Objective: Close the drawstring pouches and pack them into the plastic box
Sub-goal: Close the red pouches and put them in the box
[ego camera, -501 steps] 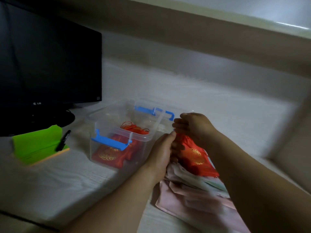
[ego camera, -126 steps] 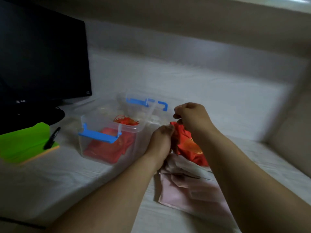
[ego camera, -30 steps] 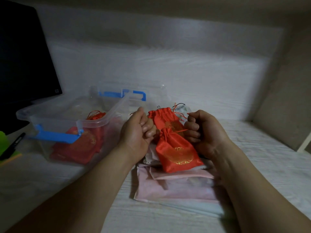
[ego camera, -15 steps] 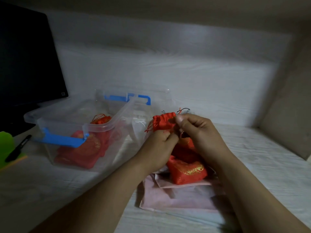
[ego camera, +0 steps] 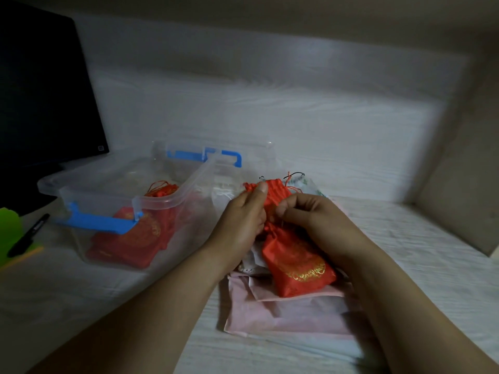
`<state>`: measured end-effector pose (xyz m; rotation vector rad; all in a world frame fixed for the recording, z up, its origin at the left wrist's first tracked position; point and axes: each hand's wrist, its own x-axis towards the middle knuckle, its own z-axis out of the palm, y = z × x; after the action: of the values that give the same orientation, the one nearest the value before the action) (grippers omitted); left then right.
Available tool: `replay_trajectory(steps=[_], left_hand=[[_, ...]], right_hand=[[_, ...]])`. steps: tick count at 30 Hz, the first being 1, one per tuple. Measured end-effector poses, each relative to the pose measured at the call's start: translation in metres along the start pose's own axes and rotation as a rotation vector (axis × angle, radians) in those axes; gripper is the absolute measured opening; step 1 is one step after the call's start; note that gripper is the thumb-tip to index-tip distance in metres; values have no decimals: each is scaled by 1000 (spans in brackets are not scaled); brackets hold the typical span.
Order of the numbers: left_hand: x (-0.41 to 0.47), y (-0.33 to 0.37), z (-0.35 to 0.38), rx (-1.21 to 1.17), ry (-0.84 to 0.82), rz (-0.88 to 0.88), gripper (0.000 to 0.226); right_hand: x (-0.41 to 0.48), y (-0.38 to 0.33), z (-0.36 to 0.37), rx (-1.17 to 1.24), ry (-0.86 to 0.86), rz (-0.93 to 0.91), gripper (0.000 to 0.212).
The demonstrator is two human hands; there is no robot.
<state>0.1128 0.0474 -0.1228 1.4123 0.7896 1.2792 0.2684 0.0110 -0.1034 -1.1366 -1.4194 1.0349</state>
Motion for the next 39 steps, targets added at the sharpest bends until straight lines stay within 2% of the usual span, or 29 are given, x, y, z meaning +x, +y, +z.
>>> replay_trajectory(steps=[3, 9, 16, 23, 32, 35, 39], left_hand=[[0, 0, -3, -42, 22, -22, 44], [2, 0, -2, -180, 121, 69, 36], [5, 8, 1, -202, 44, 102, 32], [3, 12, 0, -139, 7, 101, 31], [1, 11, 2, 126, -110, 219, 33], [4, 8, -3, 204, -124, 202, 38], [2, 4, -17, 491, -164, 250, 22]], right_hand=[[1, -2, 0, 154, 39, 61, 12], [4, -3, 0, 65, 69, 83, 20], [3, -2, 0, -70, -43, 58, 13], [-1, -5, 4, -82, -165, 5, 18], [-4, -3, 14, -40, -152, -40, 14], [-2, -1, 11, 9, -54, -28, 18], [2, -2, 3, 19, 57, -24, 24]])
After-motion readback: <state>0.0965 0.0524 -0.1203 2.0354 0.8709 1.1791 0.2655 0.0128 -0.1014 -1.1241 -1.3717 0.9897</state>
